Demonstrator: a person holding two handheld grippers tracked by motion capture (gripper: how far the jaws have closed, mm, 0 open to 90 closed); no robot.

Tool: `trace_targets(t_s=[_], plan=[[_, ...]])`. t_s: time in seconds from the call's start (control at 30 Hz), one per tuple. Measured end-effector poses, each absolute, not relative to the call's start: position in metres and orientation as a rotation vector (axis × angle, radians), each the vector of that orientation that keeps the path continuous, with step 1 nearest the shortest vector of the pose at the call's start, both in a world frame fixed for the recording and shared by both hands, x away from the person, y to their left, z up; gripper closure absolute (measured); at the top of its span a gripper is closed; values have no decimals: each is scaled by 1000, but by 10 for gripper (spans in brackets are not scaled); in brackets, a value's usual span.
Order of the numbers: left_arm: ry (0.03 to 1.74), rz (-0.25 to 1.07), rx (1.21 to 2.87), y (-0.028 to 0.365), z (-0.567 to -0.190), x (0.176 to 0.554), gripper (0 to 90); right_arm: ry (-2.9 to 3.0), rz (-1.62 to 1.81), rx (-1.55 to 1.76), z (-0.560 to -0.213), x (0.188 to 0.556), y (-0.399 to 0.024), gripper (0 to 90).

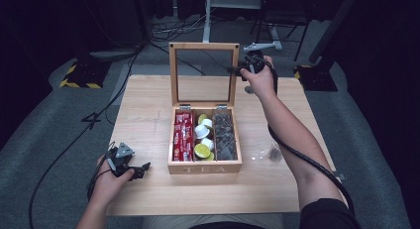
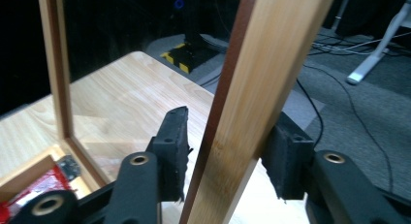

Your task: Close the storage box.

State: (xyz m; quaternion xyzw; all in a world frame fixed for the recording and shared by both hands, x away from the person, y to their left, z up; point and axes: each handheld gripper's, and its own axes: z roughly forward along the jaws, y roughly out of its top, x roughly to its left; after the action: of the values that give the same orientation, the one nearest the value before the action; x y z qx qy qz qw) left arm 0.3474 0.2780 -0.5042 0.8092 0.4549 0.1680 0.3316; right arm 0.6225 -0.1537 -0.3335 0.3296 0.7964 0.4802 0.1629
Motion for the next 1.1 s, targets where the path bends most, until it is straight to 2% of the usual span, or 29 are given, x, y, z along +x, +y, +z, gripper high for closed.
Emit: trace_targets(t_s=[0.5, 1.1], plan=[[1192, 438, 2119, 275, -505, 355, 122, 2279, 1409, 837, -319, 587, -165, 642], [1188, 442, 2123, 274, -505, 358, 111, 2282, 1461, 668, -284, 520, -181, 648]])
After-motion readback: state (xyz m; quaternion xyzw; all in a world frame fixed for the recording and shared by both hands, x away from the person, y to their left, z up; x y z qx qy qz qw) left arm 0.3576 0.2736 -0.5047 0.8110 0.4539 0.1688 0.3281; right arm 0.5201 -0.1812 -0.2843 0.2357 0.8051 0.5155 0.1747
